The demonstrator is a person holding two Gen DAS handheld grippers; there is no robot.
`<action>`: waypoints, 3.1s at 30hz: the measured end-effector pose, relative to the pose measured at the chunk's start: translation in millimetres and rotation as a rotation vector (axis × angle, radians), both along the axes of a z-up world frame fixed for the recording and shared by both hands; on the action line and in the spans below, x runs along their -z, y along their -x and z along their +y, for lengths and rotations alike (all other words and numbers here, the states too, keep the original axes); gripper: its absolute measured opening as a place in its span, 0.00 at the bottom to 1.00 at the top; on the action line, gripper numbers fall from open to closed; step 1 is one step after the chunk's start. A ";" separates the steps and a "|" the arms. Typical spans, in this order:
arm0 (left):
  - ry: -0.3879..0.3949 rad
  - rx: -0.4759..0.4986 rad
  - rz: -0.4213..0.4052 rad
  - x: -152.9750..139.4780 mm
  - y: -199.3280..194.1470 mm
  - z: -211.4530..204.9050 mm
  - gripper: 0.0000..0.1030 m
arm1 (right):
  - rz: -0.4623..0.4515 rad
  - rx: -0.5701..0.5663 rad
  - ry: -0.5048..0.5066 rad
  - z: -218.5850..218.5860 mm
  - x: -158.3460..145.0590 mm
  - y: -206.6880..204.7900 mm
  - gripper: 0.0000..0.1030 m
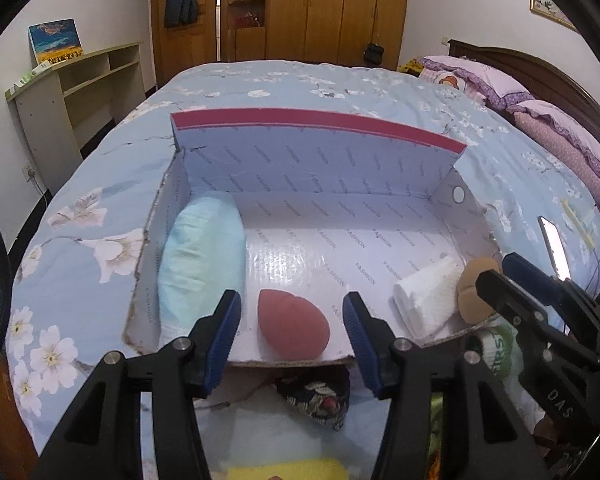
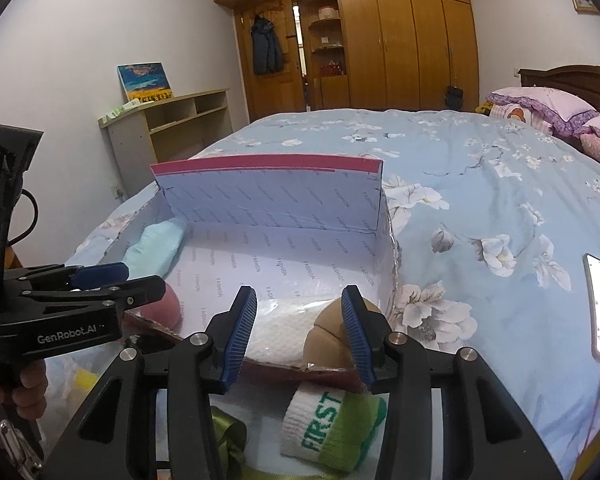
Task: Organize soft objects
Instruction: 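Open the left tool to drop the pink sponge while the right tool releases the beige sponge, then grasp the black patterned pouch with the left tool while the right tool grasps the green-white FIRST sock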
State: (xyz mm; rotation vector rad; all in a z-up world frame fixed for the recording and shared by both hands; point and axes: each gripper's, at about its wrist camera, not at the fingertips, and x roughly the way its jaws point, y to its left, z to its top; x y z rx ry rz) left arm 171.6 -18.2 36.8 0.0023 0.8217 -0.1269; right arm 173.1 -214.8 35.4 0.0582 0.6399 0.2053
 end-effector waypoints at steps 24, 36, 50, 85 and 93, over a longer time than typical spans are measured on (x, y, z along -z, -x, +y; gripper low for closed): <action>-0.006 -0.024 0.020 -13.4 52.4 16.3 0.54 | 0.021 -0.032 -0.028 2.5 -24.3 44.2 0.44; 0.013 -0.019 0.046 -7.2 77.8 24.5 0.54 | 0.057 -0.044 -0.014 -0.6 -23.4 68.0 0.44; 0.025 0.012 0.078 5.8 73.2 10.9 0.54 | 0.091 -0.022 -0.010 -10.8 -10.3 72.6 0.44; 0.009 0.007 0.135 51.2 21.9 -13.5 0.54 | 0.230 0.062 -0.056 -28.0 48.0 32.1 0.58; 0.035 -0.011 0.142 52.7 18.4 -7.9 0.48 | 0.244 0.054 -0.052 -25.3 54.2 27.7 0.57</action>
